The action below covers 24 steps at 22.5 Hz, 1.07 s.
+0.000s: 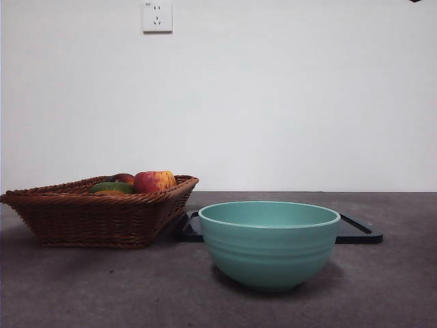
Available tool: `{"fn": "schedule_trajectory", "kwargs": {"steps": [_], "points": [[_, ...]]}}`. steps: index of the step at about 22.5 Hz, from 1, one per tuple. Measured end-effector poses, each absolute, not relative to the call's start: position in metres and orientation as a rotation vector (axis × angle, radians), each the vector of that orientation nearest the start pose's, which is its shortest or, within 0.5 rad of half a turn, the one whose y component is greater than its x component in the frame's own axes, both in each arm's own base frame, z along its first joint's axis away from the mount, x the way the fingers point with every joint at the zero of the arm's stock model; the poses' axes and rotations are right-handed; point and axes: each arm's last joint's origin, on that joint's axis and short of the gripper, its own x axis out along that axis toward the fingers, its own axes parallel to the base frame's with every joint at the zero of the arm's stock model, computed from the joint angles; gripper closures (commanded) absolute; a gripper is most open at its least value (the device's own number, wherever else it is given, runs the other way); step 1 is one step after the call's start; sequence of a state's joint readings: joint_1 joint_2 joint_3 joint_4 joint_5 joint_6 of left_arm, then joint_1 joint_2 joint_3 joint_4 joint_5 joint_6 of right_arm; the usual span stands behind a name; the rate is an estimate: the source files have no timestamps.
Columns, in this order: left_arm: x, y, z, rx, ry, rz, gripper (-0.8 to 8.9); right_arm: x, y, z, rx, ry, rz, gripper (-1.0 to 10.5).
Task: Pick up the wifruite, put it on the bowl, pick up the plate, put it on desk
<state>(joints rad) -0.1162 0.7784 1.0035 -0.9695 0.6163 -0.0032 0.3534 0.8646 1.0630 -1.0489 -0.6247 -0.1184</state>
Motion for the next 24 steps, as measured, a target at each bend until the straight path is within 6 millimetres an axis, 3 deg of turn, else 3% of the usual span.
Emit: {"fn": "schedule_trajectory", "kwargs": {"steps": [9,24], "points": [[0.168,-0.047,0.33,-0.189,0.769,-0.614,3.78,0.124,0.064,0.343,0.02,0.812,0.964,5.7],[0.251,-0.09,0.266,-0.057,0.927,-0.438,3.78,0.125,0.063,0.343,0.012,0.821,0.912,5.7]]}}
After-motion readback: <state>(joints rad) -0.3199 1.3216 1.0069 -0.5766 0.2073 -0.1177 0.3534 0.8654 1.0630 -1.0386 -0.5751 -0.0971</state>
